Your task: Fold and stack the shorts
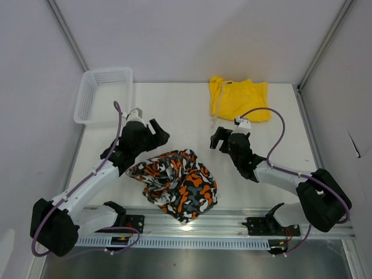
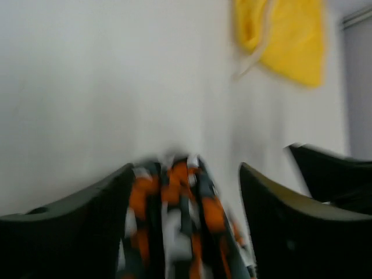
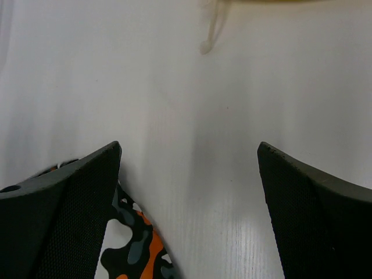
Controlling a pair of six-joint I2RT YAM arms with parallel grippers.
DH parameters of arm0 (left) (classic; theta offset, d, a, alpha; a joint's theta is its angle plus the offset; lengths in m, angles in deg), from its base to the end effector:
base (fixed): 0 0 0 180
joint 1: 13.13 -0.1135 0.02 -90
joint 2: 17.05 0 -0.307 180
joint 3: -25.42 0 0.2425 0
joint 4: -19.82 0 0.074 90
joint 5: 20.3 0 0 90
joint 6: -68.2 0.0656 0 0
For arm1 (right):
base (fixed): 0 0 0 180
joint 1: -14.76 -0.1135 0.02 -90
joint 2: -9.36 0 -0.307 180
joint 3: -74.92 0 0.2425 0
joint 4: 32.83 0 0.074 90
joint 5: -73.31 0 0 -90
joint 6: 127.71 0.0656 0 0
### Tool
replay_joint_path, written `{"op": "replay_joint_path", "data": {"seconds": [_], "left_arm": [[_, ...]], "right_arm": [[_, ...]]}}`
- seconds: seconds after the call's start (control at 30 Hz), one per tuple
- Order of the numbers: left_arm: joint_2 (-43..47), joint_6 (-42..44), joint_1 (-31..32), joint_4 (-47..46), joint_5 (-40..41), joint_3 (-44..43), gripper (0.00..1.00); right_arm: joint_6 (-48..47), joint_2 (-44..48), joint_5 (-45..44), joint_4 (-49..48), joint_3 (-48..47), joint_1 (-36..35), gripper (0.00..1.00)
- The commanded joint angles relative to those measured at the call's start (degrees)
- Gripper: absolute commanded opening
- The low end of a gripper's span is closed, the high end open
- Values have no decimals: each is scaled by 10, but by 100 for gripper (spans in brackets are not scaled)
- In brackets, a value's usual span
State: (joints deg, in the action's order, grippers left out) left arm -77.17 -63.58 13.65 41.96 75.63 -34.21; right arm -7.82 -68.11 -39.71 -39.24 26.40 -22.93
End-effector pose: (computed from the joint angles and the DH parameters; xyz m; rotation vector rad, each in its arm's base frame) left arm 0.2156 -0.1012 0.3240 -0.3337 1.9992 -0.6738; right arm 0.2449 0.1568 0.2443 0.1308 1.9469 0.3907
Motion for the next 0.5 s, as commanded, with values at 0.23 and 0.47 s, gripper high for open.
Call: {"op": "replay_joint_path", "data": {"seconds": [0.23,0.47], "left_arm": [[215,52,2,172,108,-35,99],[212,104,3,252,12,-62,99]], "right_arm": [[-68,-14,132,-62,-18,-1,97],[-137,-52,267,-58,-61,-44,82]]}}
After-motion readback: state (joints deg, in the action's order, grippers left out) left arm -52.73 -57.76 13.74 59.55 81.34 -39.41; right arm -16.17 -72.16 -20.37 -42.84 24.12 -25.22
